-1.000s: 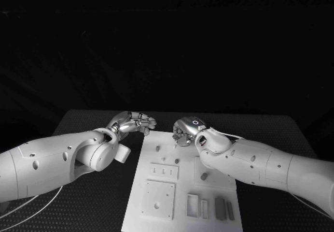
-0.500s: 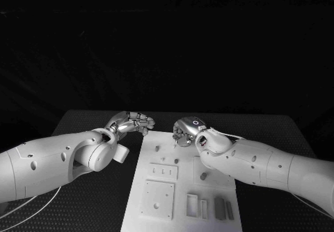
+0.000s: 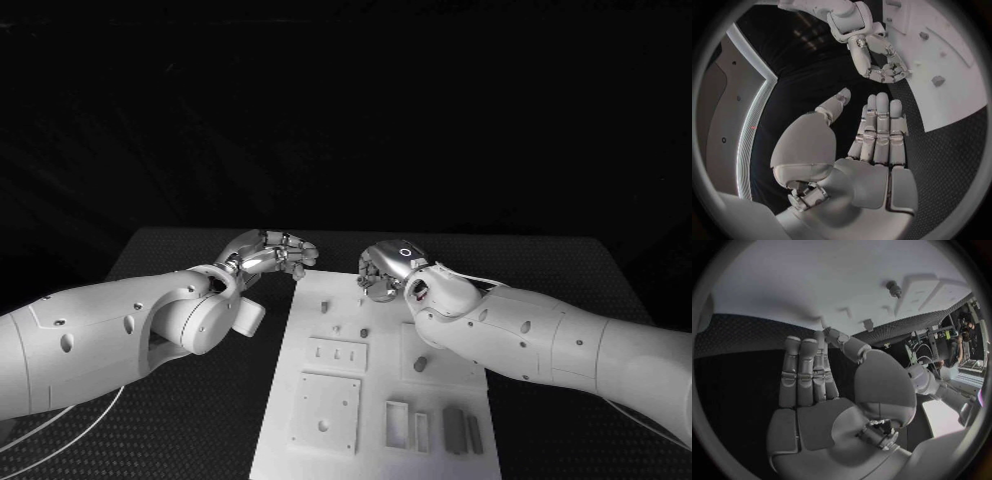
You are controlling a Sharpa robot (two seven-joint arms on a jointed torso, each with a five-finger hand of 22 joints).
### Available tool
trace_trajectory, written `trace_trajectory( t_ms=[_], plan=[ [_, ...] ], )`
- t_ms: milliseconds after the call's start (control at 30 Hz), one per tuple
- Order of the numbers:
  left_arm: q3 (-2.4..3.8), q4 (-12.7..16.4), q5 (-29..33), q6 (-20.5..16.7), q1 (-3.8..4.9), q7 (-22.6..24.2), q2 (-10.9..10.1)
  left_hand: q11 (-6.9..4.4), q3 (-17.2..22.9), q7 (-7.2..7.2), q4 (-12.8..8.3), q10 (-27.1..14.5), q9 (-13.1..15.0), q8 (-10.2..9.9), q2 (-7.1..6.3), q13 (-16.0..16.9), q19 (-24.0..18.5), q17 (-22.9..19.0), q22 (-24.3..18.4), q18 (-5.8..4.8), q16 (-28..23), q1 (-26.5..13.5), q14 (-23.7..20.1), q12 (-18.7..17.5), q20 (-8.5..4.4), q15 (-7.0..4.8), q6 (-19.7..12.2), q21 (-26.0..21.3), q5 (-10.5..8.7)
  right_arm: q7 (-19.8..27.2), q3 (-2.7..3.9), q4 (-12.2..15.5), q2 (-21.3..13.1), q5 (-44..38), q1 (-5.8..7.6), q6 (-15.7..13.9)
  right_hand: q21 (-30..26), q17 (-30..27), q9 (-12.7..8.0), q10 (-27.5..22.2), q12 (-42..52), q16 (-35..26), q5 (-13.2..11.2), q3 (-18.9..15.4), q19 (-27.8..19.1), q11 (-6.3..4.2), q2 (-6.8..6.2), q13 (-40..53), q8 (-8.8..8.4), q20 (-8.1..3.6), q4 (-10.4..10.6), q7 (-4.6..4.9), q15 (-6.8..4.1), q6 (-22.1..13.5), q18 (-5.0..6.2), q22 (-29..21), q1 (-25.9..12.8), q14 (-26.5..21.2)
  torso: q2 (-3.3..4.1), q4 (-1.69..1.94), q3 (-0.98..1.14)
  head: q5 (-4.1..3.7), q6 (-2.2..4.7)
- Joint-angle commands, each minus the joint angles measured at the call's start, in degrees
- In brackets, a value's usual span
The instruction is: Assemble the parts on the task board
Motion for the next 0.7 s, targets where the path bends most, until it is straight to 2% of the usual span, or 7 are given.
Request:
trace_trajectory(
  t_ms=[33,700],
  plan=[
    [0.06,0.05,-0.21,0.5,0.11,0.39,-0.01,0.11,0.29,0.17,-0.02,-0.21,0.08,-0.22,-0.07,0.07,-0.34,-0.1,-0.08,0.72,-0.03,-0.17,-0.54,-0.26,-0.06,0.0,-0.14,0.39,-0.32,-1.05,-0.1,-0.39,-0.33,-0.81,-0.15,0.59,0.39,-0.08,0.08,0.38,-0.2,0.28,0.06,0.21,-0.08,-0.11,0.24,0.09,0.14,-0.3,0.0,0.03,-0.41,0.52,0.43,1.12,0.11,0.09,-0.01,-0.04,-0.04,-0.04,-0.14],
    [0.06,-0.09,-0.21,0.57,0.11,0.36,-0.04,0.12,0.31,0.16,-0.02,-0.24,0.18,-0.35,-0.07,0.15,-0.37,-0.13,-0.11,0.72,-0.03,-0.17,-0.56,-0.42,-0.05,0.01,-0.19,0.42,-0.33,-0.72,-0.1,0.27,-0.92,-0.32,-0.31,0.91,0.5,-0.19,0.2,0.45,-0.26,0.4,0.09,0.3,-0.04,-0.14,0.15,0.25,0.09,-0.33,0.06,0.02,-0.43,0.58,0.43,1.1,0.07,0.12,0.01,-0.02,-0.02,-0.19,-0.36]
  ],
)
